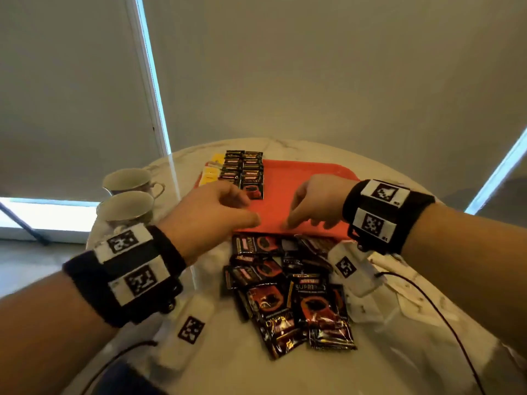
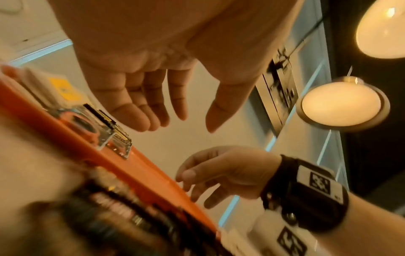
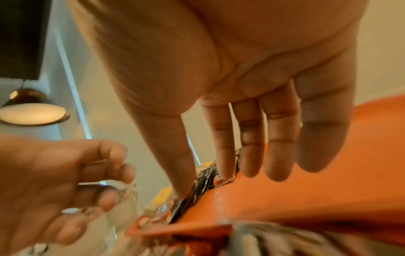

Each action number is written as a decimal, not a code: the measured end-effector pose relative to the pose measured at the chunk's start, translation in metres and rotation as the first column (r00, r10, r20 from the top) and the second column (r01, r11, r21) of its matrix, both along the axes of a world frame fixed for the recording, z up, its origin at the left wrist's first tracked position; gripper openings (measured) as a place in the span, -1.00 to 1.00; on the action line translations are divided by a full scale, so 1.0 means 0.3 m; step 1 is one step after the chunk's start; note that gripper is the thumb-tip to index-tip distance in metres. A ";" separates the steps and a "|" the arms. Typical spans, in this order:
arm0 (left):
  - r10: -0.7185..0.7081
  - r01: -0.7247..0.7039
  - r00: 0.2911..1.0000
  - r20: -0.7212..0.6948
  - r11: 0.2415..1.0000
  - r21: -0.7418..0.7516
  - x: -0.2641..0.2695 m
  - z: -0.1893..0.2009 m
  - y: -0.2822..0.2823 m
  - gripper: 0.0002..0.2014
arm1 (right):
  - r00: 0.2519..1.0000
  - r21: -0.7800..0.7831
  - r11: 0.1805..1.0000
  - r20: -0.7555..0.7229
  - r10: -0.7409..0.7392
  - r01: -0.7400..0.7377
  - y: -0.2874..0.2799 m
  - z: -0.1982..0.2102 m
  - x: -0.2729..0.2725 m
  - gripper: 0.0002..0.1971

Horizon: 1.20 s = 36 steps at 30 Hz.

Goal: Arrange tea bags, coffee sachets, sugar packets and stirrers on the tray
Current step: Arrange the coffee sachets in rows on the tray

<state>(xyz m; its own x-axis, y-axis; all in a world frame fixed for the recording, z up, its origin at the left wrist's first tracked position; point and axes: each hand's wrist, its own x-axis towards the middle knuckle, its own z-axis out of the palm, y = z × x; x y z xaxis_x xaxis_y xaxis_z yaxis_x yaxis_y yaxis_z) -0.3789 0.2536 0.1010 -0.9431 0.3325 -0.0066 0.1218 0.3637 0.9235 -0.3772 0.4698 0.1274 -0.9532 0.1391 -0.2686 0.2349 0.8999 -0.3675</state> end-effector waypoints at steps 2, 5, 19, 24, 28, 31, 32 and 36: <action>-0.062 0.066 0.998 0.026 0.976 -0.208 0.053 0.003 -0.053 -0.54 | 0.999 0.127 0.991 0.042 0.033 -0.038 0.011 0.009 0.068 -0.54; -0.124 0.160 0.986 0.112 0.893 -0.420 0.111 -0.008 -0.090 -0.22 | 0.985 0.224 0.969 0.157 0.068 -0.103 0.007 0.002 0.150 -0.46; 0.040 -0.001 0.997 0.068 0.870 -0.493 0.077 -0.074 -0.062 -0.37 | 0.937 0.429 0.834 0.124 0.325 -0.346 -0.163 -0.029 0.164 -0.55; 0.150 -0.104 0.978 0.149 0.955 -0.276 0.065 -0.093 -0.098 -0.53 | 0.931 0.340 0.871 0.037 0.364 -0.355 -0.197 -0.046 0.149 -0.58; 0.177 -0.151 0.960 0.218 0.980 -0.133 0.074 -0.096 -0.109 -0.64 | 0.902 0.294 0.861 0.009 0.432 -0.416 -0.217 -0.049 0.136 -0.53; 0.185 -0.172 0.953 0.239 0.982 -0.075 0.068 -0.101 -0.117 -0.72 | 0.898 0.194 0.880 0.010 0.440 -0.433 -0.210 -0.049 0.124 -0.54; 0.188 -0.176 0.953 0.239 0.982 -0.069 0.066 -0.102 -0.120 -0.75 | 0.903 0.140 0.894 0.009 0.429 -0.426 -0.208 -0.049 0.118 -0.54; 0.189 -0.167 0.962 0.198 0.979 -0.120 0.055 -0.102 -0.117 -0.78 | 0.920 0.020 0.920 -0.026 0.392 -0.392 -0.213 -0.052 0.098 -0.51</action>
<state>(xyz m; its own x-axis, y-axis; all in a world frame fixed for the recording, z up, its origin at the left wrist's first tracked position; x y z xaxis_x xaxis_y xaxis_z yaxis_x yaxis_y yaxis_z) -0.3624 0.2185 0.0703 -0.9612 0.1470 -0.2334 -0.1437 0.4553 0.8787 -0.3479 0.4060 0.1119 -0.9394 -0.2437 -0.2410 -0.1482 0.9229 -0.3554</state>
